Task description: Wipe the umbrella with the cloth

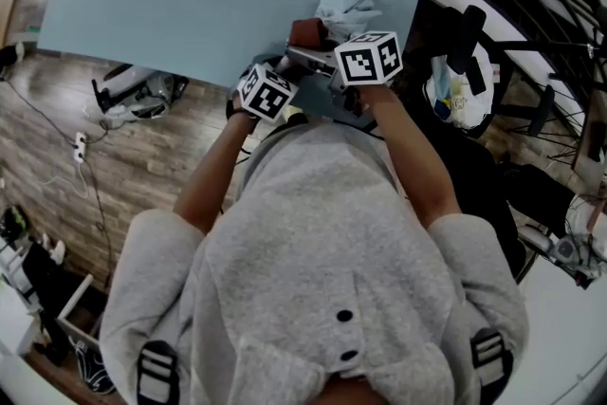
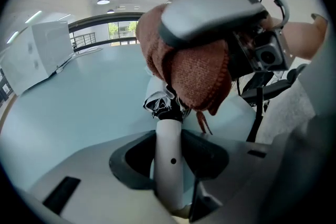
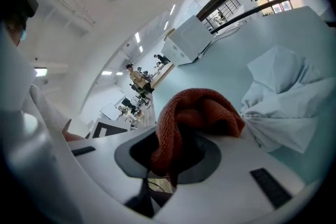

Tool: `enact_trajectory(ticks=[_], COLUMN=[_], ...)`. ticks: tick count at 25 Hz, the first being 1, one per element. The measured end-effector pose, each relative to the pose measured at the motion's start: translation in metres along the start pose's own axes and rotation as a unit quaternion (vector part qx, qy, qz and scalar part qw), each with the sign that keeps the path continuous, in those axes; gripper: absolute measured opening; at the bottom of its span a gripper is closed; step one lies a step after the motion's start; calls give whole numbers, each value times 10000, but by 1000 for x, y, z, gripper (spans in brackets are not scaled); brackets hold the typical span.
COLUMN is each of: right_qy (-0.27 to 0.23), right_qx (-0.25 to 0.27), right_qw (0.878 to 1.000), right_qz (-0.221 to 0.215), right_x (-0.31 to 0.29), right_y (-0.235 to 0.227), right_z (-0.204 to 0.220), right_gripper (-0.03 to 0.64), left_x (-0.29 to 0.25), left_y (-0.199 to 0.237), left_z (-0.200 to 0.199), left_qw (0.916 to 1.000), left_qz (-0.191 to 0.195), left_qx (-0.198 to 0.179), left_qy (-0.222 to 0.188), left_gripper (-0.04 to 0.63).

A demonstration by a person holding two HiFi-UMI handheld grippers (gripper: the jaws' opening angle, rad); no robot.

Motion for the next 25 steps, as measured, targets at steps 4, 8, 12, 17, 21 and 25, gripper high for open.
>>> enact_trajectory(ticks=[4,8,12,17,21,25], right_qy=[154,-1,-308,-870,-1281,-1597], right_qx=[117,30,-255,-731,-1120,-1354], right_qw=[9996,9995,9980,9914,9828,9746], right_qz=[214,326,494,653,714,798], right_x=[11,22,30,41,55,62], right_y=[-11,-22,-29,-40,-51,-58], right_z=[-3,-8,-15,-24,-31,-37], right_gripper=[81,83,82,83,83,83], left_x=[-1,-1,-1,1,0,-1], left_y=[0,-1,-1,0,-1,-1], left_z=[1,2,1,0,-2,-1], left_qw=[10000,10000,10000,10000,10000,10000], left_qz=[-46,-36,-24,-14,-38,16], left_qx=[22,16,30,35,60,45], left_qy=[-22,23,2,-3,-17,-14], left_gripper=[159,159,158,158,159,159])
Point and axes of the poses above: the fingertips, and each gripper's own axes: x backward along the fingers, y to its left, z out of its underside, the point moved 9 cm from there along x, backward along the fingers, and after that the axes turned 5 degrees about -x, right-handed, at the moved point
